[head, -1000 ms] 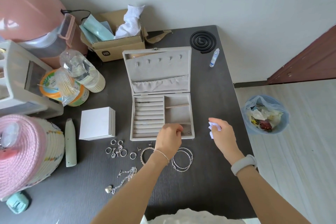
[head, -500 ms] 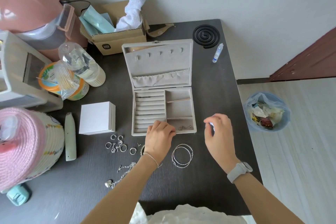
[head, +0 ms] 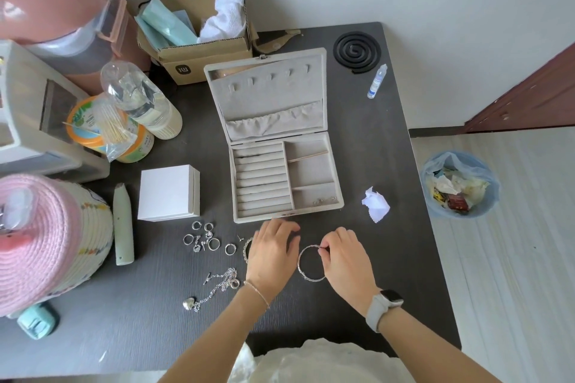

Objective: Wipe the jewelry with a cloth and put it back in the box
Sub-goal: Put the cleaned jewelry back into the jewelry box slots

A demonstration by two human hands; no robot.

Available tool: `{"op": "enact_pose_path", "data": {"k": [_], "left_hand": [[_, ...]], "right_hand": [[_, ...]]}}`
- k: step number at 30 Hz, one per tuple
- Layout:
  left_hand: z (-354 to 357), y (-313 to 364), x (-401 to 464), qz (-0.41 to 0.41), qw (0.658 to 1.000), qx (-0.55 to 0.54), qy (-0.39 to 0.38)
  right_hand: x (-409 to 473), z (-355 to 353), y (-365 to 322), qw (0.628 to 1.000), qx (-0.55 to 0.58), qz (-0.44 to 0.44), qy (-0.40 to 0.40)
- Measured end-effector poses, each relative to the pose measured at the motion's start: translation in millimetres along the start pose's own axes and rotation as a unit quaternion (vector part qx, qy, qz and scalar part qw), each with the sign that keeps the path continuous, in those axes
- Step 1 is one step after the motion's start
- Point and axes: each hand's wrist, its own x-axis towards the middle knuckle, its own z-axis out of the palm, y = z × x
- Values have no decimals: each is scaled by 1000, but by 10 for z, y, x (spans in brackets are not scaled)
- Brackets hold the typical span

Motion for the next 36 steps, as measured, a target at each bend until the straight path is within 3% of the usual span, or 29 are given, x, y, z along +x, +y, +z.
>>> {"op": "enact_pose_path", "data": {"k": [4, 9, 14, 21, 25, 31, 36], "left_hand": [[81, -47, -224, -49, 995, -49, -68], [-15, 108, -177, -78, 980, -158, -95], [-302, 266, -5, -217, 851, -457, -139], [-432, 272, 240, -297, 774, -559, -15], [-493, 198, 418, -301, 781, -547, 31], [-437, 159, 723, -283, 845, -453, -32], [-336, 136, 953, -313, 851, -421, -40]], "right_hand": [[-6, -38, 49, 999, 50, 5, -13], [9, -232, 33, 987, 162, -8, 13], [206, -423, -31, 963, 262, -7, 59], [569, -522, -181, 932, 342, 2, 119], [847, -623, -190, 919, 375, 56, 106], [1128, -677, -236, 950, 299, 65, 58], [1230, -695, -167, 957, 274, 96, 29]]}}
